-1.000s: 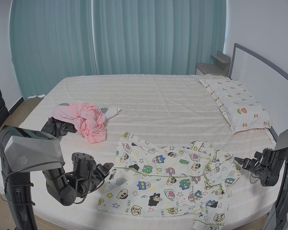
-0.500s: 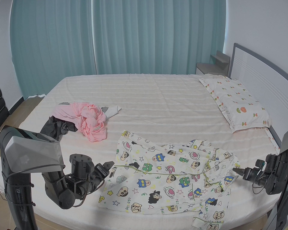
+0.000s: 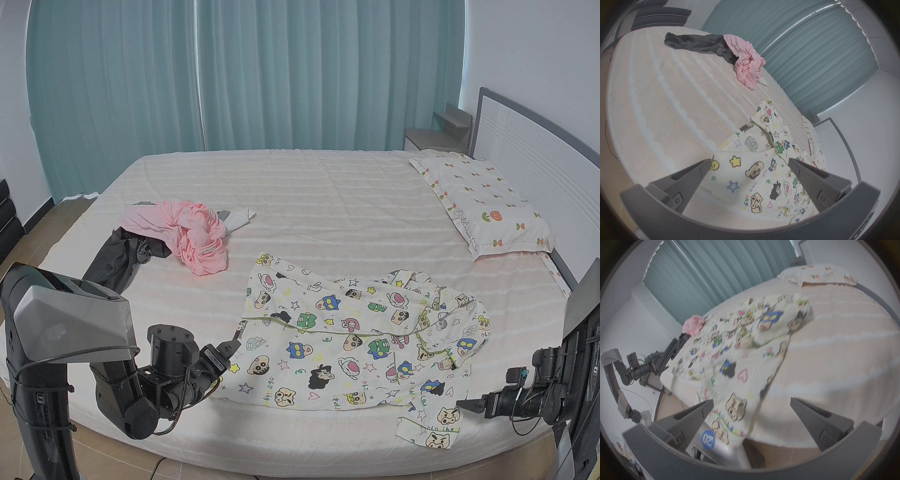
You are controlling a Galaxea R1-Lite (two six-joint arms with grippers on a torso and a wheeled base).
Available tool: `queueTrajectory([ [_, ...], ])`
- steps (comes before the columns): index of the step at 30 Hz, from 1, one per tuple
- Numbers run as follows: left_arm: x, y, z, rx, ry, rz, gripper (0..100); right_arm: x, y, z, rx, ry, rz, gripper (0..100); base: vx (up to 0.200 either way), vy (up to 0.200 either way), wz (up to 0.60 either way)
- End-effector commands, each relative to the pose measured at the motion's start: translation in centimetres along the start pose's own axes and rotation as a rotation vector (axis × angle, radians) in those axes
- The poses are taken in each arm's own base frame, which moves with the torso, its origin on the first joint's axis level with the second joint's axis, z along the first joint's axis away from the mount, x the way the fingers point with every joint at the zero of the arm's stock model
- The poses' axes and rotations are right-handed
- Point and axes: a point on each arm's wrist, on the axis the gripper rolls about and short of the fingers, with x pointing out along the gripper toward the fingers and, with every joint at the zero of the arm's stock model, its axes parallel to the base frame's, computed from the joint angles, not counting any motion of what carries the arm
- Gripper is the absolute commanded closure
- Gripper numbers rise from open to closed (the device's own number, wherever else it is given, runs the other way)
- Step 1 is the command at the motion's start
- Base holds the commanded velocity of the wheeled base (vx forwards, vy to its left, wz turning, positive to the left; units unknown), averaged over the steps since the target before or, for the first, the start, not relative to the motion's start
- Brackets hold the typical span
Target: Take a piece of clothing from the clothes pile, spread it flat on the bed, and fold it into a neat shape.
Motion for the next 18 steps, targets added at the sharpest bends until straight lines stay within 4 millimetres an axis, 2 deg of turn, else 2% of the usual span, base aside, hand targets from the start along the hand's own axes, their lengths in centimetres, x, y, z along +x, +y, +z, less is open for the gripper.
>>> queueTrajectory([
  [1,0.1,0.1,0.0,0.000,0.000,0.004,0,0.4,1.1,-0.7,-0.020,0.061,0.026,0,0.000,0.000,0.00],
  [9,0.4,0.1,0.0,-0.001,-0.003,0.004,0,1.8,2.6,-1.2,-0.091,0.088,0.057,0,0.000,0.000,0.00],
  [18,0.4,0.1,0.0,-0.001,-0.004,0.005,0,2.8,3.4,-2.0,-0.141,0.136,-0.021,0,0.000,0.000,0.00],
])
